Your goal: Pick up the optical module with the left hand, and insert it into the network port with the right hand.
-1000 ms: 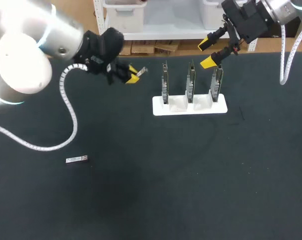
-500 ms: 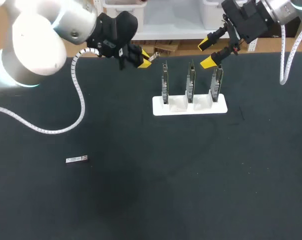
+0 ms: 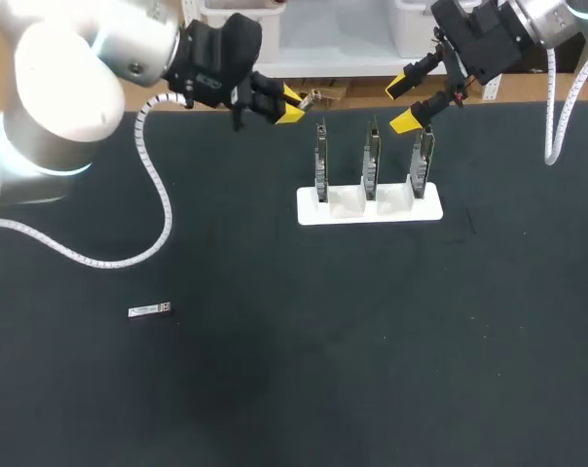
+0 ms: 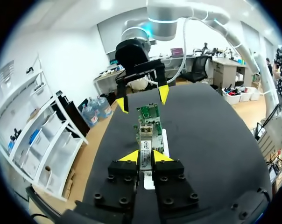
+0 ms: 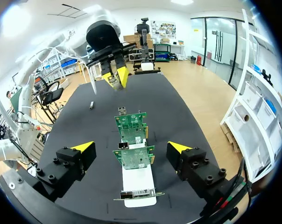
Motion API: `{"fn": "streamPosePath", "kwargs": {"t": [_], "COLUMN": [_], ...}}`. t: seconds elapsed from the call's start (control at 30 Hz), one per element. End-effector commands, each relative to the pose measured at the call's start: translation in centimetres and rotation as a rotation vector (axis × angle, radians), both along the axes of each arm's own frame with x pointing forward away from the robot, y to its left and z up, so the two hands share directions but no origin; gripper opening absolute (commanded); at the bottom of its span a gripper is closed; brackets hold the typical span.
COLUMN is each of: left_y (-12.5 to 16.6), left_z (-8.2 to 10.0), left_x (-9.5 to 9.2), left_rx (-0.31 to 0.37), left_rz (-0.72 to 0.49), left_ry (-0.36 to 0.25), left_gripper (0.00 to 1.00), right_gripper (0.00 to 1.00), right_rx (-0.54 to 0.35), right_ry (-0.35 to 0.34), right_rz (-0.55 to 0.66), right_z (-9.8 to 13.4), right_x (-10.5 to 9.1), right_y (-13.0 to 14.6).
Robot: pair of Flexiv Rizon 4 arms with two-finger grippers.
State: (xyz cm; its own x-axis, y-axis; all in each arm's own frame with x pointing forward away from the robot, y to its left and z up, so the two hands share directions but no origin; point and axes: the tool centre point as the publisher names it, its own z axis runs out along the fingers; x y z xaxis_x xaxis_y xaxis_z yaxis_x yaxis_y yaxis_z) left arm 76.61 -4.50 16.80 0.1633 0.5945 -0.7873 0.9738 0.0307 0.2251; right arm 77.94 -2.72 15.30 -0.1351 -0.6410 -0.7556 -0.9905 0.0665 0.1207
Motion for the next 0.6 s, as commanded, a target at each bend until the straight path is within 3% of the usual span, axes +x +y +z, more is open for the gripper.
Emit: {"fn": "streamPosePath", "kwargs": {"t": [0.03,0.27,0.6], "left_y": [-1.4,-2.5,-2.3], "left_z": [-0.4,-0.2,-0.1], "left_x": [1.6,2.6,2.7], "left_rx": [-0.035,-0.055,-0.047], "left_rz": [-0.064,-0.107,-0.093], "left_ry": [0.018,0.037,0.041], "left_gripper": [0.00,0.00,0.00], "right_gripper": [1.00,1.00,1.00], "right_rx": [-0.001,-0.001,-0.001], "right_ry": [-0.002,-0.002,-0.002], "right_rz": [-0.002,-0.002,-0.002], "right_z": [0.0,0.0,0.0], "right_x": [-0.1,-0.1,-0.1], "right_y": [0.0,0.0,0.0]}}
